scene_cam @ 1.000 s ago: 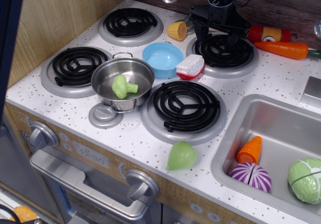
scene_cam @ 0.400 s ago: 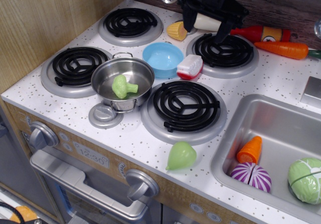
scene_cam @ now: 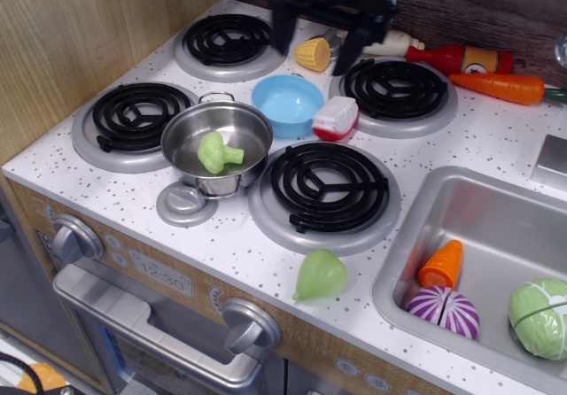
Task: Take broccoli out of pan
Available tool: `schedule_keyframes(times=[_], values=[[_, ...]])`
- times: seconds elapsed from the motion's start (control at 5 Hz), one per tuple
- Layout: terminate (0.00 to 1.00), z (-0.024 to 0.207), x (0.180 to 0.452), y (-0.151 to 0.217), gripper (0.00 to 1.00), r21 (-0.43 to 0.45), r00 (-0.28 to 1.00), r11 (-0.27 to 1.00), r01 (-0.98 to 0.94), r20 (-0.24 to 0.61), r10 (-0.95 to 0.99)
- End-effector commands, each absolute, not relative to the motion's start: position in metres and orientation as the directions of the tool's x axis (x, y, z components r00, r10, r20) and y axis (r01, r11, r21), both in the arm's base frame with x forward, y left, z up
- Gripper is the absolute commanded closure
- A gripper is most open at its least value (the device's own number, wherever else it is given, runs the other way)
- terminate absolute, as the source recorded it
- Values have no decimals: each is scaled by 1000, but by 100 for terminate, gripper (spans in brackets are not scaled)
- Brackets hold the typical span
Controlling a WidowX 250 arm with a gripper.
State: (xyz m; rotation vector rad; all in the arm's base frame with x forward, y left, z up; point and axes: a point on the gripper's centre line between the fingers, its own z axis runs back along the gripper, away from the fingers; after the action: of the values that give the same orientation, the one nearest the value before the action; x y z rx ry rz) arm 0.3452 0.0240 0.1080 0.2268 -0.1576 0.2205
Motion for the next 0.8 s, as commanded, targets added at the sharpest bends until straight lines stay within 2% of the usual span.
schedule_keyframes(times=[0.0,0.2,0.4,0.6], values=[[0,105,328,51,0,151,952,958,-243,227,205],[0,81,317,68,0,159,963,965,-209,205,174],[0,77,310,80,0,163,968,967,-196,191,164],[0,60,303,86,0,153,962,970,-190,229,152]])
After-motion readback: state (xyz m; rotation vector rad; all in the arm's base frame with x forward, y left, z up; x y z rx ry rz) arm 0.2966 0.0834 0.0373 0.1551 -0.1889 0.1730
